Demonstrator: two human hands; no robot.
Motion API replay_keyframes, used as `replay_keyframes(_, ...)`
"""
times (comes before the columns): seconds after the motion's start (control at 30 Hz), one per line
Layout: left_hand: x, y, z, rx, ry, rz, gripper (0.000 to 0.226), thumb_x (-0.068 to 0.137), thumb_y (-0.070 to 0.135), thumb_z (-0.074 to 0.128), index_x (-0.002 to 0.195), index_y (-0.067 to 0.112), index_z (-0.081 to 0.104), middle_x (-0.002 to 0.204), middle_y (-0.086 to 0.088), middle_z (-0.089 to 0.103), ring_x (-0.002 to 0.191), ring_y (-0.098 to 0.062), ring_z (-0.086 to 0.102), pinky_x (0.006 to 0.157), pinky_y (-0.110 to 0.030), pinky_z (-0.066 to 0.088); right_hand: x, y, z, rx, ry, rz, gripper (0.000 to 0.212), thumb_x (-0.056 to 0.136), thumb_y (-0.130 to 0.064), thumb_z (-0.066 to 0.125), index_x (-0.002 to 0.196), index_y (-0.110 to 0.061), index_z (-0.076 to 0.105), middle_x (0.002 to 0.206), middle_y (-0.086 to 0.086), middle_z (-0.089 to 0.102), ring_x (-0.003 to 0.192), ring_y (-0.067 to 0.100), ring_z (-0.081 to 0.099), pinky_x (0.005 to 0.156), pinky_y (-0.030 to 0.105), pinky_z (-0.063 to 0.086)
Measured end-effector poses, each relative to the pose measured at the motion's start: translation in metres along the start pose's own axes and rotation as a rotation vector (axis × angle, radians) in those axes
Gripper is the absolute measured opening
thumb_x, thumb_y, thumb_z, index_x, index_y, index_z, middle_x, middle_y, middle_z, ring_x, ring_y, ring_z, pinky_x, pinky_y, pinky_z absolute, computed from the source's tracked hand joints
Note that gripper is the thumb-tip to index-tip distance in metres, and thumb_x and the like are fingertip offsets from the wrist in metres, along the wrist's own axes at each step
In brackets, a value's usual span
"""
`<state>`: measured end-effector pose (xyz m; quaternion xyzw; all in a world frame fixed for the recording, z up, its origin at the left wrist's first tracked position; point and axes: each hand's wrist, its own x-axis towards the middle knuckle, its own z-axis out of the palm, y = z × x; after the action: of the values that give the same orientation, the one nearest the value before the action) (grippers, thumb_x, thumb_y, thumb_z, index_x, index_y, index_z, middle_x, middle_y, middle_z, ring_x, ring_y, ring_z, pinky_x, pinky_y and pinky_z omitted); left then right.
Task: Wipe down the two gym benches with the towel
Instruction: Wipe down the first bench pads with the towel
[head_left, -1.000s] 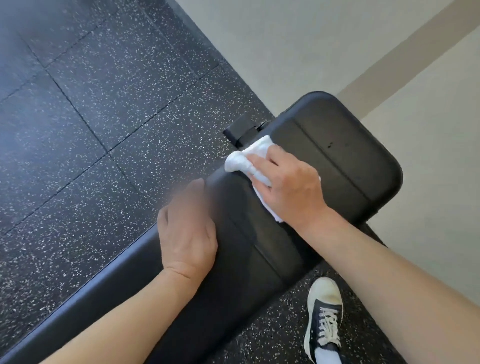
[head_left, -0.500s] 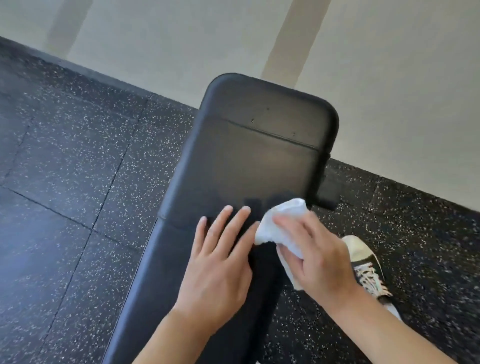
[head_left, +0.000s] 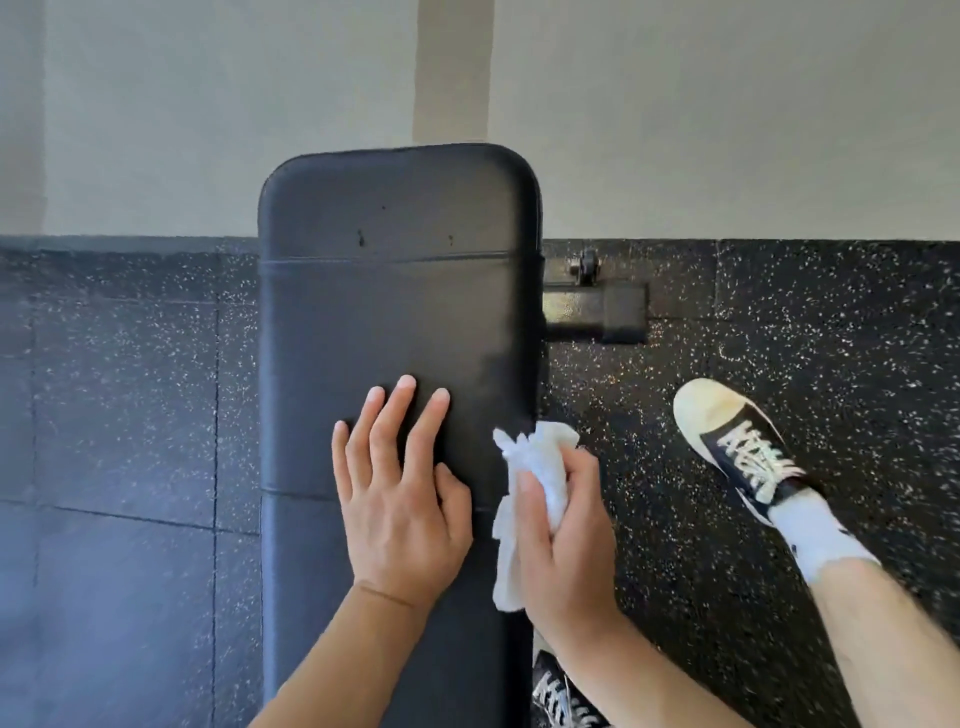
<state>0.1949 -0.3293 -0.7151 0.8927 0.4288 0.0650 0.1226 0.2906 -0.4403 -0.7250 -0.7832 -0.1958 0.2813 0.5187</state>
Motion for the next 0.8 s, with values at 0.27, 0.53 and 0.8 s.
replay_keyframes(0.27, 0.001, 0.001, -0.001, 0.025, -0.031, -0.012, 0.067, 0.087, 0.019, 0.047, 0.154, 0.025, 0.045, 0.166, -0.002, 0.035, 0.155, -0.033, 0.031, 0.126, -0.061, 0.019, 0.069, -0.006, -0.001, -0.009, -0.028, -0.057, 0.011, 0.104, -0.031, 0.048, 0.115, -0.032, 0.048, 0.106, -0.016, 0.063, 0.089, 0.003, 0.063, 0.075, 0.019, 0.046)
replay_keyframes(0.53, 0.001, 0.001, 0.000, 0.042, -0.021, -0.018, 0.067, 0.086, 0.020, 0.046, 0.153, 0.025, 0.045, 0.166, -0.003, 0.035, 0.155, -0.032, 0.031, 0.128, -0.059, 0.018, 0.167, -0.033, 0.017, 0.029, 0.143, 0.001, 0.011, 0.104, -0.036, 0.051, 0.104, -0.026, 0.047, 0.086, -0.013, 0.062, 0.079, 0.006, 0.062, 0.069, 0.029, 0.049)
replay_keyframes(0.8, 0.003, 0.005, -0.003, 0.062, -0.052, -0.034, 0.063, 0.087, 0.021, 0.044, 0.150, 0.021, 0.047, 0.163, -0.009, 0.038, 0.153, -0.037, 0.032, 0.127, -0.062, 0.019, 0.038, -0.001, -0.025, -0.159, -0.309, -0.136, 0.016, 0.101, -0.031, 0.050, 0.114, -0.021, 0.051, 0.118, -0.007, 0.055, 0.090, 0.020, 0.065, 0.068, 0.044, 0.054)
